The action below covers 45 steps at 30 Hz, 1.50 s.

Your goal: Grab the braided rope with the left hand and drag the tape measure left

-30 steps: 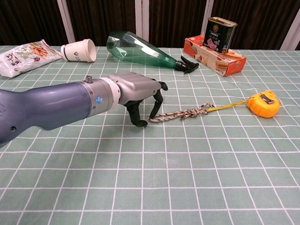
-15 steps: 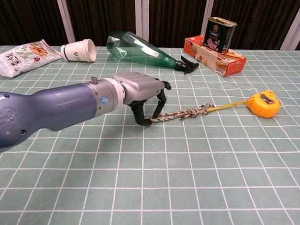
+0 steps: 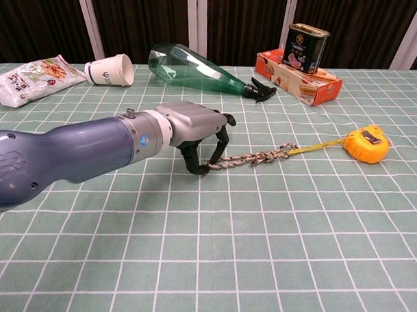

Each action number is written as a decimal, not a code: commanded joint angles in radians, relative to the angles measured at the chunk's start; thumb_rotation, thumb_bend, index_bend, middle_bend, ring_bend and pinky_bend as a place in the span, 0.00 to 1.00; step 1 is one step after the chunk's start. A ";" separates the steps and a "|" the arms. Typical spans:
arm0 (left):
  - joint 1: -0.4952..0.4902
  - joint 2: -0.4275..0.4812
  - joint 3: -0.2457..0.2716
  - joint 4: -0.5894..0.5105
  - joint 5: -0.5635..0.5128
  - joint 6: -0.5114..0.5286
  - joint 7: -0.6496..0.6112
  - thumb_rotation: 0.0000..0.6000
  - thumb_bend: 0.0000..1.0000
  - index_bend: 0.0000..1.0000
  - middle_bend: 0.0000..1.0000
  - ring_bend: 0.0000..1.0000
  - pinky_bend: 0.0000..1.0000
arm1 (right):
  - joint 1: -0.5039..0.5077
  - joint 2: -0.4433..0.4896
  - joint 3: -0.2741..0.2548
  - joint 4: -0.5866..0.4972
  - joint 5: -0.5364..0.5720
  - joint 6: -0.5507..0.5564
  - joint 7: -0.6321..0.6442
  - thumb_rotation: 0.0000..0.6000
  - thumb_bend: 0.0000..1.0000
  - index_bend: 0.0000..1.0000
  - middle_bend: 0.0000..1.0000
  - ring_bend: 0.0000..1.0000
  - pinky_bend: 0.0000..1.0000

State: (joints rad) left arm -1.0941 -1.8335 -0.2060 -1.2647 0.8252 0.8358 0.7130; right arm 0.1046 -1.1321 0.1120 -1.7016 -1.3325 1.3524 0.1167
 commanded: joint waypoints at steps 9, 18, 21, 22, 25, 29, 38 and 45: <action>0.002 0.003 0.009 0.001 0.005 0.007 -0.013 1.00 0.53 0.59 0.01 0.00 0.00 | 0.000 0.000 0.000 -0.001 0.002 0.000 0.000 1.00 0.18 0.00 0.00 0.00 0.00; 0.022 0.045 0.014 -0.053 0.031 0.041 -0.033 1.00 0.54 0.59 0.01 0.00 0.00 | -0.001 0.002 0.001 0.001 0.005 -0.001 0.000 1.00 0.18 0.00 0.00 0.00 0.00; 0.043 0.076 0.021 -0.097 0.051 0.068 -0.046 1.00 0.54 0.60 0.01 0.00 0.00 | -0.001 0.002 0.001 0.001 0.005 0.000 0.000 1.00 0.18 0.00 0.00 0.00 0.00; 0.056 0.094 0.027 -0.120 0.065 0.084 -0.053 1.00 0.54 0.60 0.01 0.00 0.00 | -0.001 0.002 0.001 0.001 0.005 0.000 0.001 1.00 0.18 0.00 0.00 0.00 0.00; 0.091 0.143 0.047 -0.174 0.098 0.124 -0.069 1.00 0.54 0.60 0.01 0.00 0.00 | -0.002 0.002 0.001 0.000 0.004 0.001 -0.001 1.00 0.18 0.00 0.00 0.00 0.00; 0.141 0.216 0.079 -0.246 0.136 0.171 -0.088 1.00 0.54 0.60 0.01 0.00 0.00 | -0.003 0.001 -0.002 0.000 -0.003 0.006 -0.008 1.00 0.18 0.00 0.00 0.00 0.00; 0.266 0.397 0.159 -0.379 0.216 0.280 -0.134 1.00 0.54 0.60 0.01 0.00 0.00 | -0.003 -0.003 -0.003 0.001 -0.005 0.010 -0.021 1.00 0.18 0.00 0.00 0.00 0.00; 0.380 0.530 0.211 -0.402 0.246 0.369 -0.206 1.00 0.54 0.60 0.01 0.00 0.00 | -0.002 -0.009 -0.006 -0.002 -0.011 0.014 -0.037 1.00 0.18 0.00 0.00 0.00 0.00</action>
State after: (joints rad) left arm -0.7428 -1.3350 -0.0129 -1.6603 1.0611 1.1799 0.5325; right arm 0.1022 -1.1407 0.1062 -1.7034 -1.3437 1.3665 0.0796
